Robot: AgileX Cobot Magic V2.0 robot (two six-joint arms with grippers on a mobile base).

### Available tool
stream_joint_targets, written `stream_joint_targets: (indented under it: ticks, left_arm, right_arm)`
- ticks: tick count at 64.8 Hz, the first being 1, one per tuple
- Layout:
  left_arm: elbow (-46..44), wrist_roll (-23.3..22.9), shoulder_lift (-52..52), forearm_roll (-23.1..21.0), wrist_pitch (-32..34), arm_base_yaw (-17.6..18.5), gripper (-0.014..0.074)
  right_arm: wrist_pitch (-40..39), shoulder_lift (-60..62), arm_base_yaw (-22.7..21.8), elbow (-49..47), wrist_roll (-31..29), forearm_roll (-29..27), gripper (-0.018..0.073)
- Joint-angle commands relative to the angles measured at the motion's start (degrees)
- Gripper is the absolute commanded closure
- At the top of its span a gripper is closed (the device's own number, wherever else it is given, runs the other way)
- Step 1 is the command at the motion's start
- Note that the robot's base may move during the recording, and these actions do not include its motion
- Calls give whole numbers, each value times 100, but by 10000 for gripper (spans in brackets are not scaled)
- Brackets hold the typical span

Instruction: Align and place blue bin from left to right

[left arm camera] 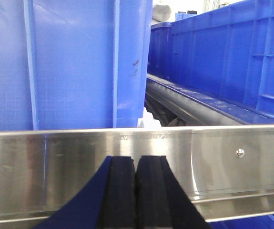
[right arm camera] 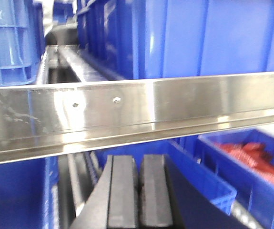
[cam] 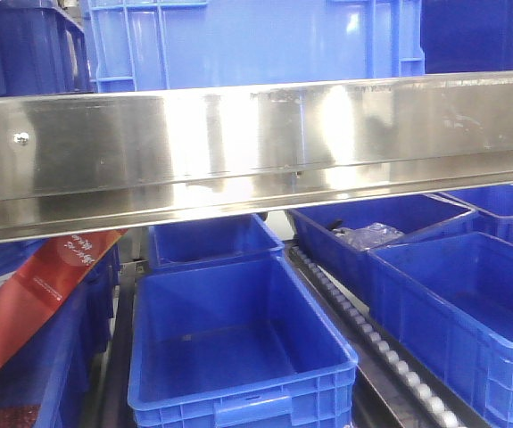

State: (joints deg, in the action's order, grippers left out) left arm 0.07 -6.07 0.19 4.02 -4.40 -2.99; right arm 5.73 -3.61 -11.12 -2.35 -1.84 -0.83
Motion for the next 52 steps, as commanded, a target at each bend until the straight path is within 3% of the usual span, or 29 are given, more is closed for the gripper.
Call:
stream_joint_targets:
  ticks: [1,52]
  left_arm:
    - [-7,7,-19,-26,108,-27,708]
    - [-7,7,-19,-26,108,-27,708]
  right_arm:
    - [-152,361,-36,235,-93,-5,629]
    - [-109,361,-20,235,-93,-5,629]
